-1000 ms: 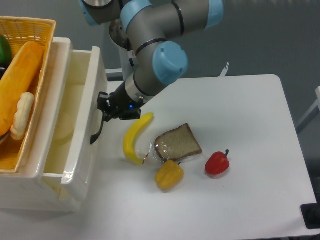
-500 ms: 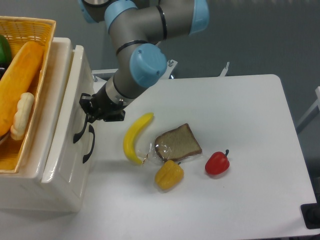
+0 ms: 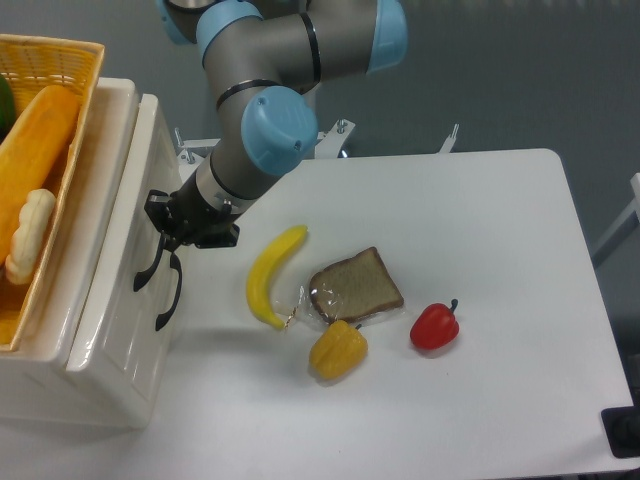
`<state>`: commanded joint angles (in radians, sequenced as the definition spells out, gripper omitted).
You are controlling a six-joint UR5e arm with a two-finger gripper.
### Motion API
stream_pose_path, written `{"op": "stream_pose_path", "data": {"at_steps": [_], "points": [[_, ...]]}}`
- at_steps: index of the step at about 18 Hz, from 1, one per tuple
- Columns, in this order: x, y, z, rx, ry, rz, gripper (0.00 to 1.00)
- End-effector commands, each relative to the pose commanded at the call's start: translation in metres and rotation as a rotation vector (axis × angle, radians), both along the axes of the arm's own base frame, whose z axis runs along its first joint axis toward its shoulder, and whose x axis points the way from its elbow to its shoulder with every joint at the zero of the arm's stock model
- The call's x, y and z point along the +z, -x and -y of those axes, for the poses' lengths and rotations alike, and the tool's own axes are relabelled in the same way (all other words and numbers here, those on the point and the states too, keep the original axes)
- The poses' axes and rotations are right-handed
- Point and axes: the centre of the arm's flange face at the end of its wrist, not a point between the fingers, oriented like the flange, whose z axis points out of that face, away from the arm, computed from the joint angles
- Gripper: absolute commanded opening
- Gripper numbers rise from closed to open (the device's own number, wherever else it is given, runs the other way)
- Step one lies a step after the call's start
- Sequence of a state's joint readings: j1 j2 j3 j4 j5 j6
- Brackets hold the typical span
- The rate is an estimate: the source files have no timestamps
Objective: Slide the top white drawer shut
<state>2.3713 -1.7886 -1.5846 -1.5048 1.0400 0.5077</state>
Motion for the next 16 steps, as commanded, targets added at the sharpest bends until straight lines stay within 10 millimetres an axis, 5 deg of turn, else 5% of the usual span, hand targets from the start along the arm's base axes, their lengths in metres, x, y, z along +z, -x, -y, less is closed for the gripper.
{"op": "stream_pose_path", "data": {"at_steps": [11, 13, 16], "points": [[0.018, 0.135, 0.082, 0.213, -0.028, -0.066, 0.6], [0.02, 0.15, 0.096, 0.245, -0.029, -0.074, 0.72], [0.023, 0.176, 0.124, 0.299, -0.012, -0.108, 0.75]]}}
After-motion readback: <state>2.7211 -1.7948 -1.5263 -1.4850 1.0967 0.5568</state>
